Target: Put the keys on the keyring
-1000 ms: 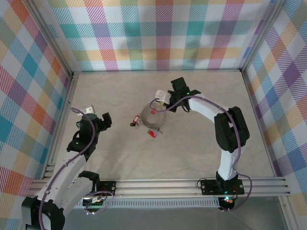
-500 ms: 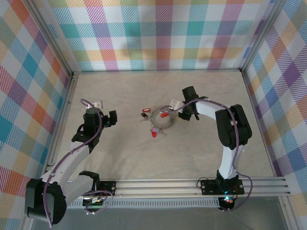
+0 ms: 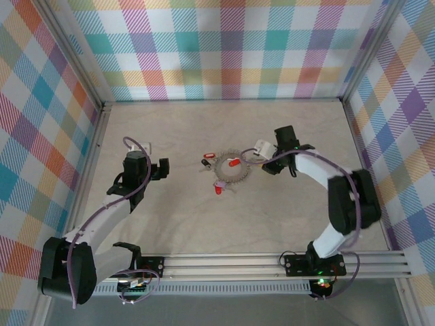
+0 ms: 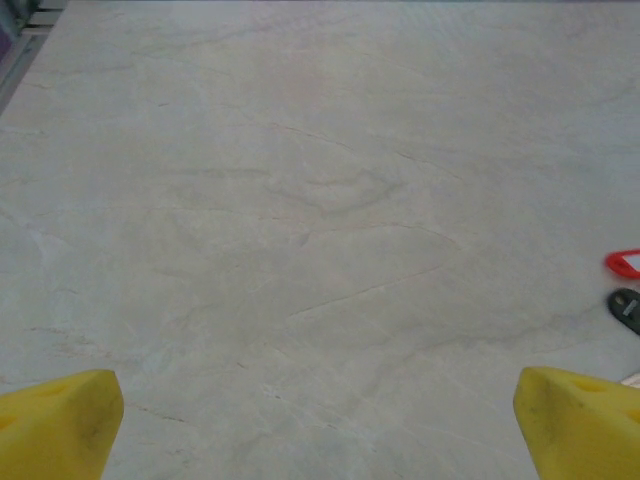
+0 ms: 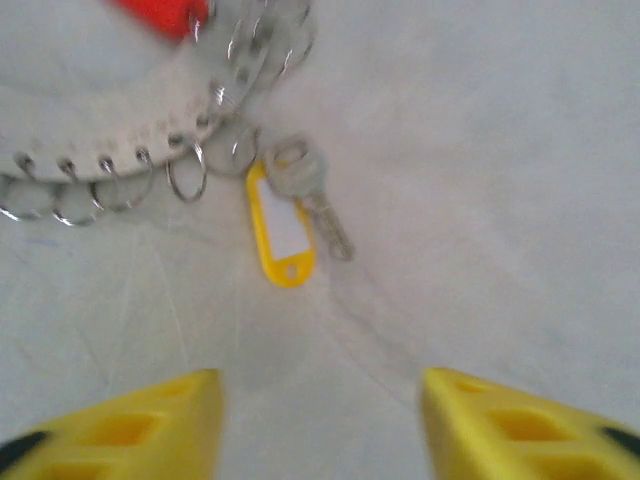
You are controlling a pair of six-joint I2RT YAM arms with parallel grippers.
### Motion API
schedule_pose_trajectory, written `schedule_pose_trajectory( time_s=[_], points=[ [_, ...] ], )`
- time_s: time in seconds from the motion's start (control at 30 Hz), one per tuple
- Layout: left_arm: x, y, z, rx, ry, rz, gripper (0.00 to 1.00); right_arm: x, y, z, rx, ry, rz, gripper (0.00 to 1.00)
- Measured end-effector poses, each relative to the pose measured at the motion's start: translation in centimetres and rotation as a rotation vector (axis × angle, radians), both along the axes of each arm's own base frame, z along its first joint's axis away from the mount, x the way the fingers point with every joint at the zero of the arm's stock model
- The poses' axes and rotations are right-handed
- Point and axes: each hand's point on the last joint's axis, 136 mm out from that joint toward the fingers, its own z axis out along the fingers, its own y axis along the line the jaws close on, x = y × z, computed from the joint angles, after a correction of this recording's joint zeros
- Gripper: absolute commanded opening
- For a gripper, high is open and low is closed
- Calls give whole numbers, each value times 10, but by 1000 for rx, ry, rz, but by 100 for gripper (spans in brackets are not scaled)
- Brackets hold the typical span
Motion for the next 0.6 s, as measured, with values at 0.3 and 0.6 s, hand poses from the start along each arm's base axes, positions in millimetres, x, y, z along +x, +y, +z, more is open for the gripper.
schedule_pose_trajectory(
  time_s=[0.3,0.6],
  points=[
    [2,-4,8,26,-52,-49,100,-40,-3,126,312,-407,-75,100],
    [2,-1,-47,63,-18,-66,100,-69,-41,94,477,-543,-307,100]
  ],
)
